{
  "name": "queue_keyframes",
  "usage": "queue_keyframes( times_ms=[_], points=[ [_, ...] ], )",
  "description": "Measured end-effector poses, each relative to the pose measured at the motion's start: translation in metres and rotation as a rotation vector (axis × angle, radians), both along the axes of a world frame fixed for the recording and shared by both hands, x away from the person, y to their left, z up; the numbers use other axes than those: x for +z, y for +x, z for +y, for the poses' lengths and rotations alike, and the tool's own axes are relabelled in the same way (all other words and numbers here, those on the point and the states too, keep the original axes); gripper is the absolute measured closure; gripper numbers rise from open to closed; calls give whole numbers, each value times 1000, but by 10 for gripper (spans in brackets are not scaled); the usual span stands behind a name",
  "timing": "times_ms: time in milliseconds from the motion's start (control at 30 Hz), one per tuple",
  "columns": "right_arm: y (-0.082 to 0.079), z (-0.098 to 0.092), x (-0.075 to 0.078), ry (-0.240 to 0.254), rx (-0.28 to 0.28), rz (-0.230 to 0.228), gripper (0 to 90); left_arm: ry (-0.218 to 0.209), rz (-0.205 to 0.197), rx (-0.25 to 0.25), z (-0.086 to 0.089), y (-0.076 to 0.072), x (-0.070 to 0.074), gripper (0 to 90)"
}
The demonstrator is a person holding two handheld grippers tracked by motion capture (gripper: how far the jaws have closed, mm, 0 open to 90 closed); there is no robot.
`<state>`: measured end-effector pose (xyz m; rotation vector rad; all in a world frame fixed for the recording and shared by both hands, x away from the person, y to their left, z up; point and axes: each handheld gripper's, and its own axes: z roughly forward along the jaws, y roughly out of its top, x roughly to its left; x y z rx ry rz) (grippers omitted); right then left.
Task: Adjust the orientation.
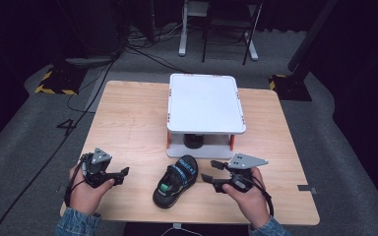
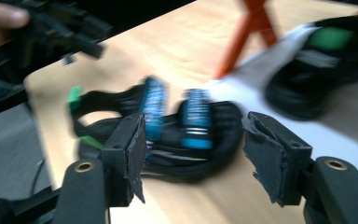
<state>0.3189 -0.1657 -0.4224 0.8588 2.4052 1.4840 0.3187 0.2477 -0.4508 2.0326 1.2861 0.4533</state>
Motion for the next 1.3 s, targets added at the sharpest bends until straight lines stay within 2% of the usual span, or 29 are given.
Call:
queue_keyframes(
  times_ms=[33,67,100,133,233,300,367,533,600,667,700,733,800,833,867,900,1033,1067,1167,1300],
  points=[
    [0,0,0,0,0,0,396,0,0,0,0,0,0,231],
    [-5,14,-3,-9,45,12,396,-1,2,2,0,-1,0,231],
    [-5,14,-3,-9,45,12,396,0,2,2,0,-1,0,231],
    [-8,26,-6,-22,81,22,392,3,-1,4,0,-1,0,231],
    [-11,42,-11,-38,120,25,384,9,0,1,1,-3,0,231],
    [-10,48,-14,-51,119,16,362,9,0,10,3,-5,-1,231],
    [-6,51,-16,-68,94,6,341,6,1,16,5,-6,-1,231],
    [2,62,-26,-71,88,33,351,7,4,23,8,-9,-2,231],
    [6,69,-30,-72,91,51,375,8,3,31,10,-11,-3,231],
    [9,75,-33,-54,86,79,441,4,6,36,11,-12,-3,231],
    [9,75,-33,-54,86,79,441,4,6,36,11,-12,-3,231],
    [13,80,-34,-90,64,77,521,8,3,40,12,-13,-2,231],
    [15,82,-34,-88,54,86,576,6,6,41,13,-13,-3,231],
    [15,82,-34,-88,54,86,576,6,6,41,13,-13,-3,231],
    [15,83,-32,-106,56,67,636,7,7,42,14,-13,-4,231],
    [14,83,-30,-114,65,49,651,7,7,42,14,-13,-4,231],
    [12,81,-26,-124,98,11,665,8,9,39,13,-12,-5,231],
    [10,79,-22,-146,103,-25,666,8,9,37,13,-11,-5,231],
    [10,73,-18,-146,112,-45,668,5,12,33,12,-11,-5,231],
    [17,49,-7,-119,71,-68,668,3,14,35,10,-10,-4,231]
  ],
)
